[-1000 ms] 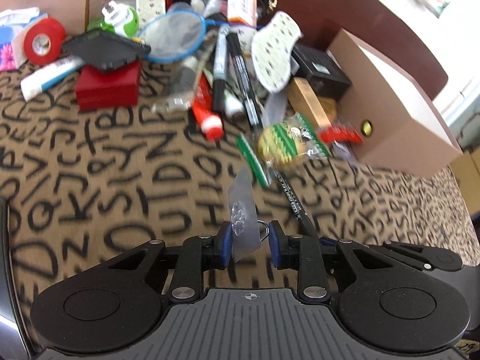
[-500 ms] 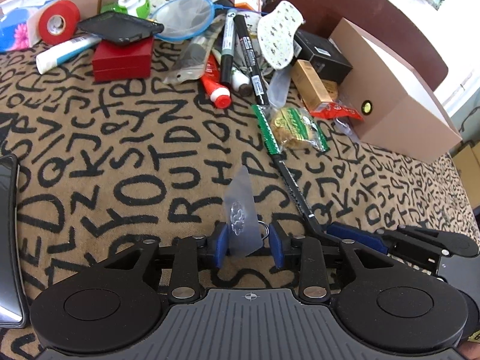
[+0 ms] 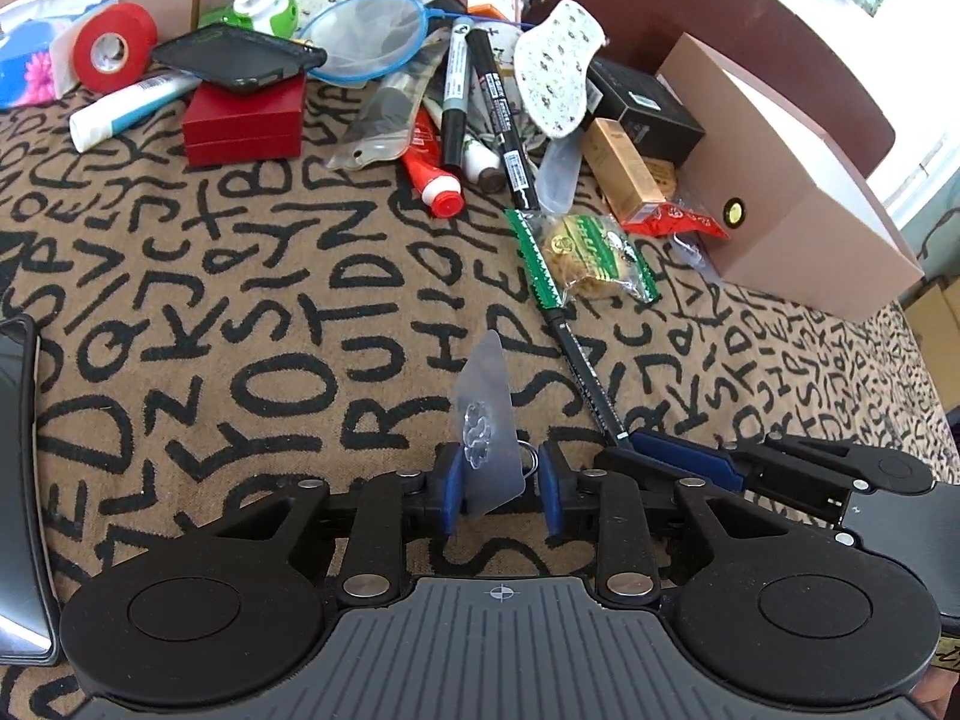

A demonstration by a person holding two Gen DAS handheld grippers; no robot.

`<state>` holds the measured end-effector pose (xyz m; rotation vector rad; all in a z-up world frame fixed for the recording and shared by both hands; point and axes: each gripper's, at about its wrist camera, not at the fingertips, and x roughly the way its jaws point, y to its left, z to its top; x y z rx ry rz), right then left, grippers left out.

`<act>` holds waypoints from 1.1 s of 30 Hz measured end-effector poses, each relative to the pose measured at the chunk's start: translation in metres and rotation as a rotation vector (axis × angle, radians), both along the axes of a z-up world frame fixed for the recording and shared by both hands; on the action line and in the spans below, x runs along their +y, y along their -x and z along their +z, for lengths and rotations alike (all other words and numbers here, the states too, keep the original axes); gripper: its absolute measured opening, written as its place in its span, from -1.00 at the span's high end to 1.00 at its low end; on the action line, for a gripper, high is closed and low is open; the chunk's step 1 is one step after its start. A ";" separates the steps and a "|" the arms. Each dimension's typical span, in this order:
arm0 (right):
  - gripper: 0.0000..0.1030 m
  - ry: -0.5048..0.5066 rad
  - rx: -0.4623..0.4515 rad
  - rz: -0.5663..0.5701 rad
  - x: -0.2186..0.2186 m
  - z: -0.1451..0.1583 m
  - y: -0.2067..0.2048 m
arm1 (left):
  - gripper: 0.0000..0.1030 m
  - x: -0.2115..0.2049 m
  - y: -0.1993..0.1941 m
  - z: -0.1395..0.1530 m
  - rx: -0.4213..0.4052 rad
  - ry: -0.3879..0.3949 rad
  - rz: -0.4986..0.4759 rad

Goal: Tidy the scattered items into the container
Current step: 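Carry the hook packet with left tool while right tool carries the marker over the cardboard box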

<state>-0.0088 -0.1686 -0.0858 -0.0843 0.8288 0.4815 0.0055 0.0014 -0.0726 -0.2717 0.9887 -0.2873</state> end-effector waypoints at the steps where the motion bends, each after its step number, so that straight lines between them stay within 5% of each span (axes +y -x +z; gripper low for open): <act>1: 0.67 -0.007 0.001 -0.002 -0.001 0.001 0.001 | 0.52 -0.001 0.001 0.002 -0.005 -0.001 -0.004; 25: 0.69 -0.080 -0.251 -0.112 -0.068 0.076 0.004 | 0.53 -0.063 -0.023 0.089 -0.244 0.025 -0.120; 33: 0.69 -0.085 -0.416 -0.200 -0.105 0.121 -0.007 | 0.53 -0.101 -0.057 0.120 -0.308 0.056 -0.181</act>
